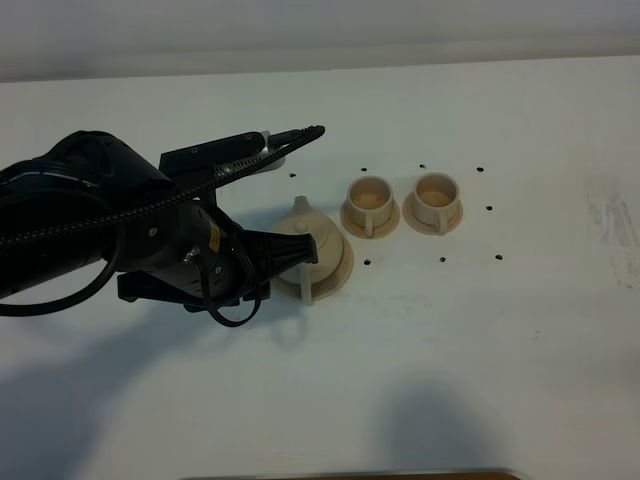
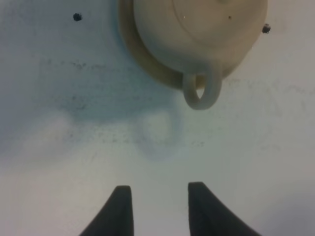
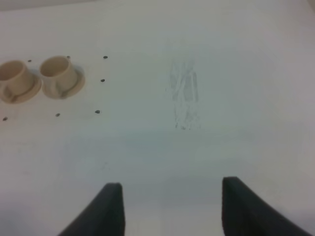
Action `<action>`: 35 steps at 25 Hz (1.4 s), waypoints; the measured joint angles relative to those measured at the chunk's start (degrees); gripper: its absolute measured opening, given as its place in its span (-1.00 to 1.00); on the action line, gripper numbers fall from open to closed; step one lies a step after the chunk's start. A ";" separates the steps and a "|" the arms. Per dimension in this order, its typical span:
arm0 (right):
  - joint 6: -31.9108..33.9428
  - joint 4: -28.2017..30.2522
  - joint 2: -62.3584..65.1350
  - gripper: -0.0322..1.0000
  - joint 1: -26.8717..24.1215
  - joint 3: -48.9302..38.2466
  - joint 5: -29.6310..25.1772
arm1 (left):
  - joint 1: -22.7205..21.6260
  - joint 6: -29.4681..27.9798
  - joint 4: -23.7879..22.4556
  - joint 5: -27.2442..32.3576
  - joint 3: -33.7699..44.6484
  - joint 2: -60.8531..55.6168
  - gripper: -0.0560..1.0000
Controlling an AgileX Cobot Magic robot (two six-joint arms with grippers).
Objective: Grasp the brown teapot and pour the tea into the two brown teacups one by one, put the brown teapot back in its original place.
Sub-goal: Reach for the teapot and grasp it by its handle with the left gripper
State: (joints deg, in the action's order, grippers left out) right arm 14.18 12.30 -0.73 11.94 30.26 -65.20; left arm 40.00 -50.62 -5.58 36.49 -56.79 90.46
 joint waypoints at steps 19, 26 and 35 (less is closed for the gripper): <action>0.00 0.00 0.00 -0.10 0.00 0.00 0.00 | 3.45 -0.74 -3.09 4.96 -0.03 0.00 -0.24; 0.00 0.00 0.00 -0.10 0.00 0.00 0.00 | 3.45 -1.60 -3.03 3.32 -0.03 0.00 0.02; 0.00 0.00 0.00 -0.10 0.00 0.00 0.00 | 3.45 -4.54 -2.63 2.36 -0.90 2.86 0.31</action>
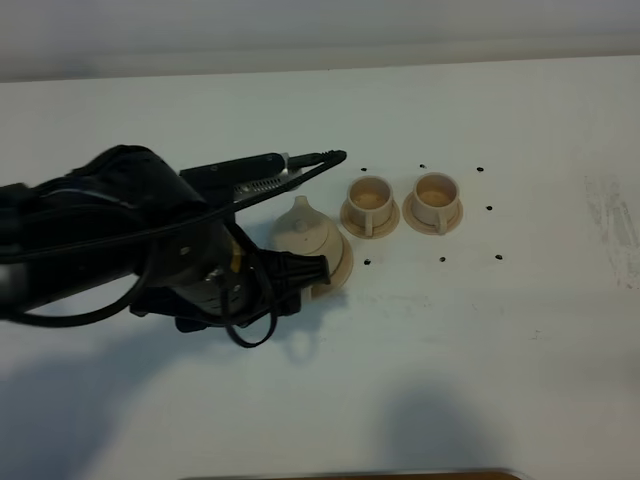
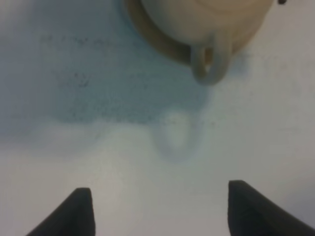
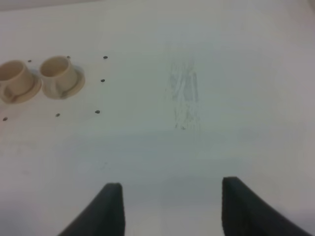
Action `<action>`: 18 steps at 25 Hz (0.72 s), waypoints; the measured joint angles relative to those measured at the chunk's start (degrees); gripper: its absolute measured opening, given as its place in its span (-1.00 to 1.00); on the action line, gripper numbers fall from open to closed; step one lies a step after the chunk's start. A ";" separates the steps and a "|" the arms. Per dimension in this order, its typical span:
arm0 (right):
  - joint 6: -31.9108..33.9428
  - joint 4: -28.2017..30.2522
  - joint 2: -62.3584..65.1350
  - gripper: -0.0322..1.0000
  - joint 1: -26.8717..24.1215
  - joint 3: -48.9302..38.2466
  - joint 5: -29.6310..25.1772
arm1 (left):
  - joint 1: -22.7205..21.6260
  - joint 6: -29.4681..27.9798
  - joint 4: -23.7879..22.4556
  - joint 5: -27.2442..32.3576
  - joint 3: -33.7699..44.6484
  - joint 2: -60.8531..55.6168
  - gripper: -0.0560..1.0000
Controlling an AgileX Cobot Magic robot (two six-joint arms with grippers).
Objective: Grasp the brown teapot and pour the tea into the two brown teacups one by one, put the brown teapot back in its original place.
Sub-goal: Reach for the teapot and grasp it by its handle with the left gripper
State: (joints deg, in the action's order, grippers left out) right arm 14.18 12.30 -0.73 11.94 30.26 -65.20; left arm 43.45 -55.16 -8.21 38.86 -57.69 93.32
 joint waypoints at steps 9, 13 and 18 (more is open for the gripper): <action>0.00 0.00 0.00 -0.10 0.00 0.00 0.00 | 0.00 -1.27 -0.18 -0.15 -5.47 5.47 0.32; 0.00 0.00 0.00 -0.10 0.00 0.00 0.00 | -0.10 -0.91 -0.23 -0.09 -6.55 7.80 0.32; 0.00 0.00 0.00 -0.10 0.00 0.00 0.00 | -0.86 -0.06 -0.45 0.10 -7.07 9.66 0.32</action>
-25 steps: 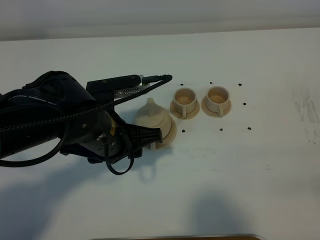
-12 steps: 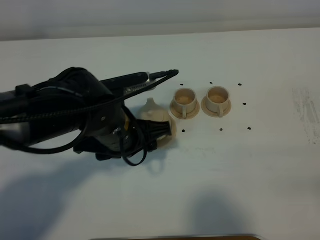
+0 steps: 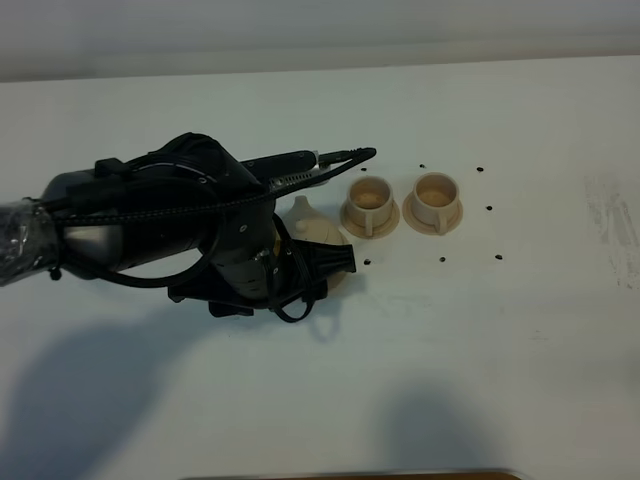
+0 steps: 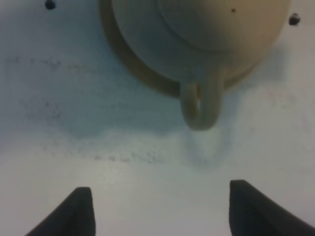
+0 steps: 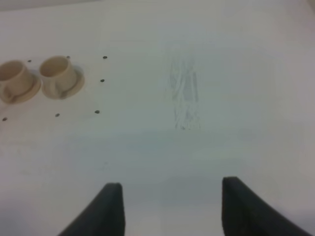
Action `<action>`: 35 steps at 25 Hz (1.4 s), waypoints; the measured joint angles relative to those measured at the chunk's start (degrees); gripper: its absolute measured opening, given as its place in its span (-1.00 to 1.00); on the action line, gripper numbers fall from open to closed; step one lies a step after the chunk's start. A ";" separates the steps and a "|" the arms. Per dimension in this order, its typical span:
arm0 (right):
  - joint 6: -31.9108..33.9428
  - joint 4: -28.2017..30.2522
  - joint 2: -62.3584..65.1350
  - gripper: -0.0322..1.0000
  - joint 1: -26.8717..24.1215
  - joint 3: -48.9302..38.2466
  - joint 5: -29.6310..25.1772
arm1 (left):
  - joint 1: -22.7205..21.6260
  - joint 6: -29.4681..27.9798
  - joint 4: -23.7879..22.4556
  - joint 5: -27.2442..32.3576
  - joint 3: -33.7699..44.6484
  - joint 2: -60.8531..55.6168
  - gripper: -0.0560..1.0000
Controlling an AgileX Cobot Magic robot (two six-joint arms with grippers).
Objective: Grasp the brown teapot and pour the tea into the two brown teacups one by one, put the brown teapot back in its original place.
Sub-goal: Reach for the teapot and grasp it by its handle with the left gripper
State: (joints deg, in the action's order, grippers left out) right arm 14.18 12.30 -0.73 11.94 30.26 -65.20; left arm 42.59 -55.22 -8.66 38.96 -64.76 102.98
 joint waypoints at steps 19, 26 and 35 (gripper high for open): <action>0.00 0.00 0.00 -0.10 0.00 0.00 0.00 | -0.31 4.08 -1.60 -1.99 -3.52 5.39 0.16; 0.00 0.00 0.00 -0.10 0.00 0.00 0.00 | -0.70 4.28 -1.85 -3.10 -4.61 7.25 0.16; 0.00 0.00 0.00 -0.10 0.00 0.00 0.00 | -0.97 4.29 -2.55 -5.48 -4.61 7.64 0.13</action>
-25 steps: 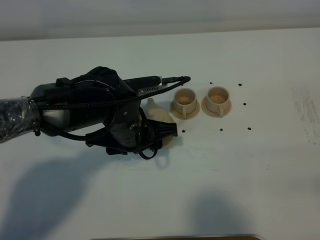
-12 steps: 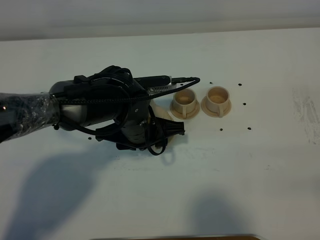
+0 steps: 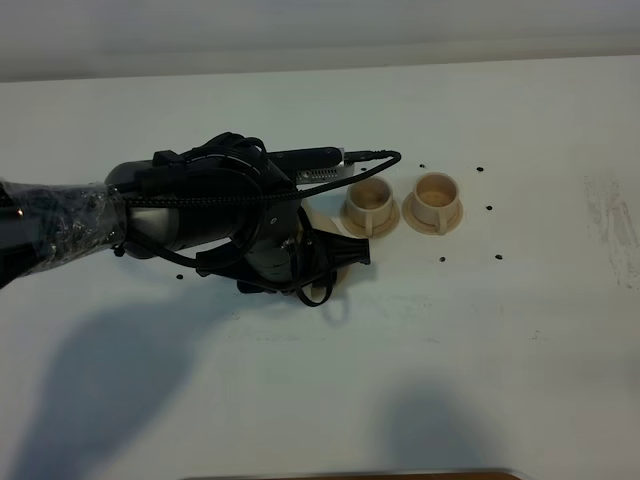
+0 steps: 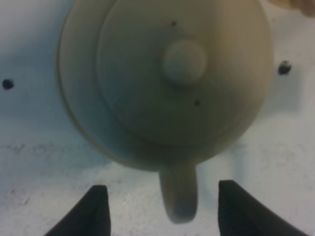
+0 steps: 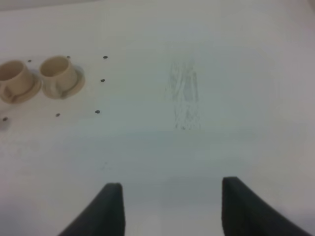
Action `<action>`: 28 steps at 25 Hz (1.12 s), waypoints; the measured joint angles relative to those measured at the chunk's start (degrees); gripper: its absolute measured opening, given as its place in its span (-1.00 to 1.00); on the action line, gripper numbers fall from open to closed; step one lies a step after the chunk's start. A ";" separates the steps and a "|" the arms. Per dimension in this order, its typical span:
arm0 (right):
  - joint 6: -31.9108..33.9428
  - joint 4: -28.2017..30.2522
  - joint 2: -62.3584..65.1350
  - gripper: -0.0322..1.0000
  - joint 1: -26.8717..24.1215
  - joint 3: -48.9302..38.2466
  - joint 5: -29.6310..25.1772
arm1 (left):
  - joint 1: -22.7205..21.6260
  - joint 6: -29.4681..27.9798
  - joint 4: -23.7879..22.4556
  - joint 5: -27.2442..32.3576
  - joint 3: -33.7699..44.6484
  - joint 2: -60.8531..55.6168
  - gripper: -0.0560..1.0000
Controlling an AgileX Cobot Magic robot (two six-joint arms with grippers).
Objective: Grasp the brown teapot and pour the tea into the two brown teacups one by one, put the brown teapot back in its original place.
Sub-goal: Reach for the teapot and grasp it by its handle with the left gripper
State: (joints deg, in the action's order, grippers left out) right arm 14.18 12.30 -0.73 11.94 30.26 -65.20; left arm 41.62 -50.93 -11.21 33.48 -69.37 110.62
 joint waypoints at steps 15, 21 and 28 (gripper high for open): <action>0.00 0.00 0.00 -0.10 0.00 0.00 0.00 | 0.00 0.00 1.97 -1.29 -0.11 1.62 0.04; 0.00 0.00 0.00 -0.10 0.00 0.00 0.00 | 0.00 0.00 2.27 -1.84 -1.04 1.62 0.04; 0.00 0.00 0.00 -0.10 0.00 0.00 0.00 | 0.00 0.00 2.41 -1.84 -1.13 1.62 0.04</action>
State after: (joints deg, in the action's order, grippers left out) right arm 14.18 12.30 -0.73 11.94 30.26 -65.20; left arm 41.62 -50.93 -8.80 31.64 -70.50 112.24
